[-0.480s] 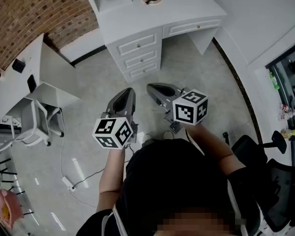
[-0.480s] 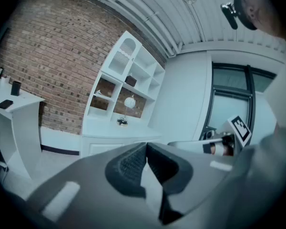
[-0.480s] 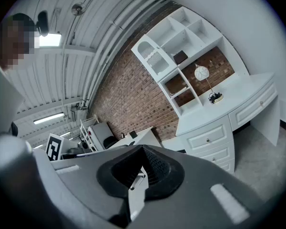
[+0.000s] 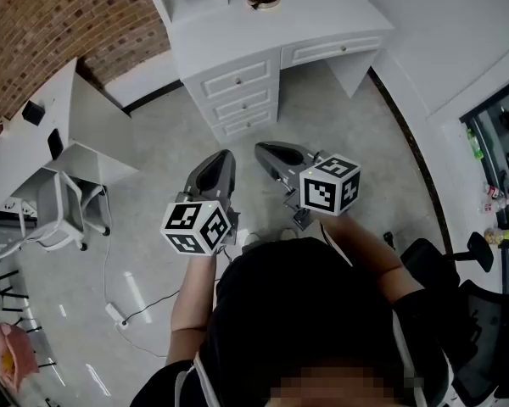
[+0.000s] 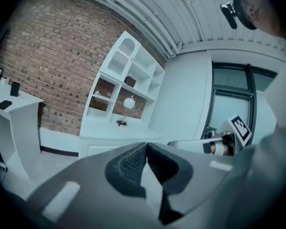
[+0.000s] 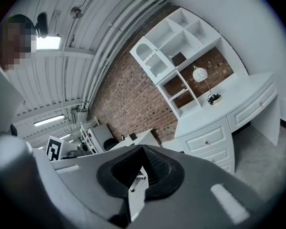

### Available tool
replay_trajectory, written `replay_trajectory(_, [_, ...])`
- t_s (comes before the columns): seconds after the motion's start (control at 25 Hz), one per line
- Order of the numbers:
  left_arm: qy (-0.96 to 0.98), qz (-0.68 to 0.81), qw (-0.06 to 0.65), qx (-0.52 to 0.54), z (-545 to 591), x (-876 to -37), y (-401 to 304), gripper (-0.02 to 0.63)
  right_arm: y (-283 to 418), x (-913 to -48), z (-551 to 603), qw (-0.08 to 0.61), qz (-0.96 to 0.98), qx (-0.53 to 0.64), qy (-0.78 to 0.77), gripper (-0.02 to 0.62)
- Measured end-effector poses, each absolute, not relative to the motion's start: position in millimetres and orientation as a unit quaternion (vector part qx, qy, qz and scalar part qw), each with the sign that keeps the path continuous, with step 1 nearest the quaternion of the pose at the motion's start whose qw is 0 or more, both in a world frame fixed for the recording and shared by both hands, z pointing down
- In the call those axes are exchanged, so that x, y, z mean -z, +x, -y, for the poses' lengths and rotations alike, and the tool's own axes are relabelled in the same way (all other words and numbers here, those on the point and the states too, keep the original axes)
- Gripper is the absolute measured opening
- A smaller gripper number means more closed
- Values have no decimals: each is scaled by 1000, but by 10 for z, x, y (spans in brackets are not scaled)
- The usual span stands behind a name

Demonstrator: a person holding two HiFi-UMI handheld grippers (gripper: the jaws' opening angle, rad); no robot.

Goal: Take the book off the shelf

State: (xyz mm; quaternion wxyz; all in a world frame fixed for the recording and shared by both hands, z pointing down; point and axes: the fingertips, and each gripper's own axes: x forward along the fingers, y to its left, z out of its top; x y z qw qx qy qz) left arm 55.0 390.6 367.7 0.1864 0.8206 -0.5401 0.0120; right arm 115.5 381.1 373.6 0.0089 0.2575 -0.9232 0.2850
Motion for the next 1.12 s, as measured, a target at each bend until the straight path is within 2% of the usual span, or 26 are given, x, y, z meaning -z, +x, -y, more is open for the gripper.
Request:
replay_trajectory(0.76, [807,561,184,-35,-3690,-3879,947,9,1596,-3986,-3613,26,923,-301,238,-2])
replay_trajectory(1.12, [812,555,175,-34,-3269,-3851,649,9,1257,-3993,-3229,28,924,-297,238,-2])
